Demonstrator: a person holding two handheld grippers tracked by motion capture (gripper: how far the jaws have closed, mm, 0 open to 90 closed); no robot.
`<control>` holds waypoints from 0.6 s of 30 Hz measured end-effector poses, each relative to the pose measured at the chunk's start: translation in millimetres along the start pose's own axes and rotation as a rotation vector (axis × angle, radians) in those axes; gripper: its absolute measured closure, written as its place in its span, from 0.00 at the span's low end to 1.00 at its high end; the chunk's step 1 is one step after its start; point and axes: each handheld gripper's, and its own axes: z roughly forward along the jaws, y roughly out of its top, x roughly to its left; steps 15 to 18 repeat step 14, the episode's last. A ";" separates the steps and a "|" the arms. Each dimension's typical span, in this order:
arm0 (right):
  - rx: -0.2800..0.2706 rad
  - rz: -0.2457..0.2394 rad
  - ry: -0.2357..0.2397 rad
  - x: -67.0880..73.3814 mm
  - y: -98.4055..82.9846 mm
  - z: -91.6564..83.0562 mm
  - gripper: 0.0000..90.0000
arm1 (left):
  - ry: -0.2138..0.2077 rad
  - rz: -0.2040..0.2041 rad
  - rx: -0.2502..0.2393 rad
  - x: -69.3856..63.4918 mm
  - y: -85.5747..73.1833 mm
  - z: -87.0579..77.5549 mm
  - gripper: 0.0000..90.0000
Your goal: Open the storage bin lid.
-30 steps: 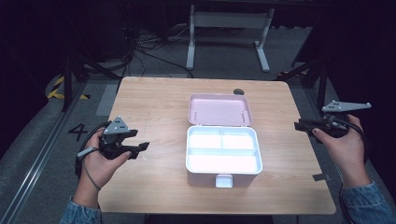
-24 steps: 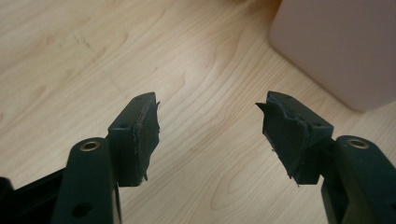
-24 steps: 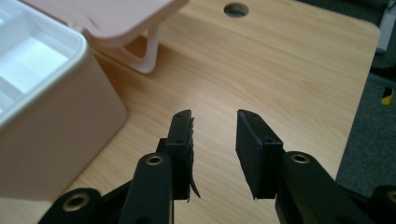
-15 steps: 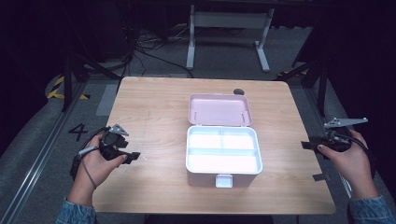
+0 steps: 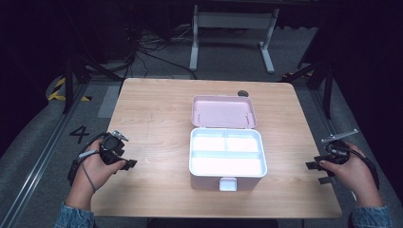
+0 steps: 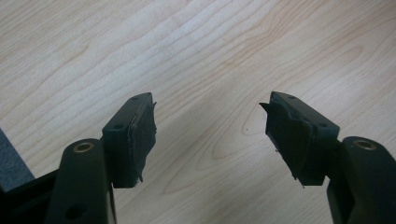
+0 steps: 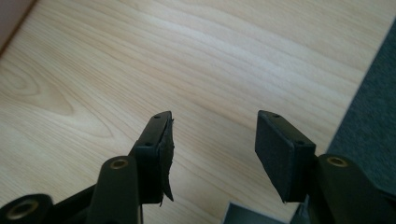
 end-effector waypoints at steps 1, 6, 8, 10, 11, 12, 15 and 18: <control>0.000 0.000 0.000 0.0 0.0 0.0 0.53 | 0.000 0.000 0.000 0.0 0.0 0.0 0.38; 0.089 -0.009 -0.049 1.3 -3.2 6.1 0.49 | 0.006 -0.011 0.022 -1.1 -1.2 0.8 0.38; 0.092 -0.014 -0.056 0.3 -4.0 7.5 0.49 | 0.018 -0.002 0.031 -0.6 -1.7 1.1 0.38; 0.099 -0.012 -0.076 -1.0 -4.8 7.9 0.48 | 0.015 -0.004 0.041 -0.3 -2.5 1.4 0.38; 0.097 -0.010 -0.076 -1.2 -4.9 7.8 0.48 | 0.011 -0.012 0.043 -0.3 -3.0 1.8 0.38; 0.091 -0.008 -0.071 -1.2 -5.1 7.9 0.48 | 0.013 -0.014 0.045 0.0 -3.1 1.8 0.38; 0.087 -0.007 -0.065 -1.1 -5.2 8.2 0.47 | 0.017 -0.019 0.047 0.1 -3.2 1.4 0.38; 0.087 -0.007 -0.065 -1.1 -5.2 8.2 0.47 | 0.017 -0.019 0.047 0.1 -3.2 1.4 0.38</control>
